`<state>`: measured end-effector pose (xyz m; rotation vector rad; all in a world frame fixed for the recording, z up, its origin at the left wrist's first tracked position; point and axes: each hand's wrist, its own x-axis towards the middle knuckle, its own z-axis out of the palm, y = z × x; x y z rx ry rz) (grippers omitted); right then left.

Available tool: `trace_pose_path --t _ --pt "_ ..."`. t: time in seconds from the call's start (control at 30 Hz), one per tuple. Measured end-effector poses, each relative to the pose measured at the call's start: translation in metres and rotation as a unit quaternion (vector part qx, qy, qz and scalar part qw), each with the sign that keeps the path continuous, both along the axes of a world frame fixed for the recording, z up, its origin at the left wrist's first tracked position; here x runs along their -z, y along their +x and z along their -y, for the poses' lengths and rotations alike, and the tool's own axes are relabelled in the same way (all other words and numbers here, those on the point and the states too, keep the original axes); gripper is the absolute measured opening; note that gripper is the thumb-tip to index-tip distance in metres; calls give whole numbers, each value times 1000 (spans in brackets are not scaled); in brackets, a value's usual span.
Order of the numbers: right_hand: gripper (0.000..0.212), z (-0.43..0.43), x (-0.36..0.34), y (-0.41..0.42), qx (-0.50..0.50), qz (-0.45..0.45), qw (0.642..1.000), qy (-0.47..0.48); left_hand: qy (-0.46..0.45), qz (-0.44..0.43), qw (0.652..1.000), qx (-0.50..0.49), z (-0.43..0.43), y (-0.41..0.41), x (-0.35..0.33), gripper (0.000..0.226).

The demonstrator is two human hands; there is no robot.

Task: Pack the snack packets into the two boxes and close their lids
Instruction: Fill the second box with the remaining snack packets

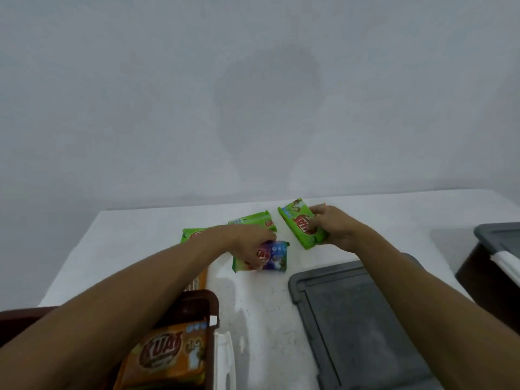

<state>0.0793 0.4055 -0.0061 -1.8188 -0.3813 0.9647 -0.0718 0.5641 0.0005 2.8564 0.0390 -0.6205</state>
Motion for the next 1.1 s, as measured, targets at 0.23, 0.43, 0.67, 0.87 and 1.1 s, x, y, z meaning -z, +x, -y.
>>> trace_pose_path --t 0.23,0.43,0.67,0.87,1.1 --pt "24 -5 -26 -44 19 -11 997 75 -141 88 980 -113 -38 -49 -46 26" --pt "27 -24 -56 -109 -15 42 986 158 -223 141 945 -195 -63 -118 -78 16" --pt "31 -25 -97 -184 -17 129 971 202 -233 204 923 -227 -69 -203 -94 17" --pt "26 -4 -101 -257 -240 171 953 65 -248 188 929 -201 -56 -269 -78 8" --pt "18 8 -83 -311 -391 246 884 -75 -215 106 964 -119 -41 -315 -66 16"
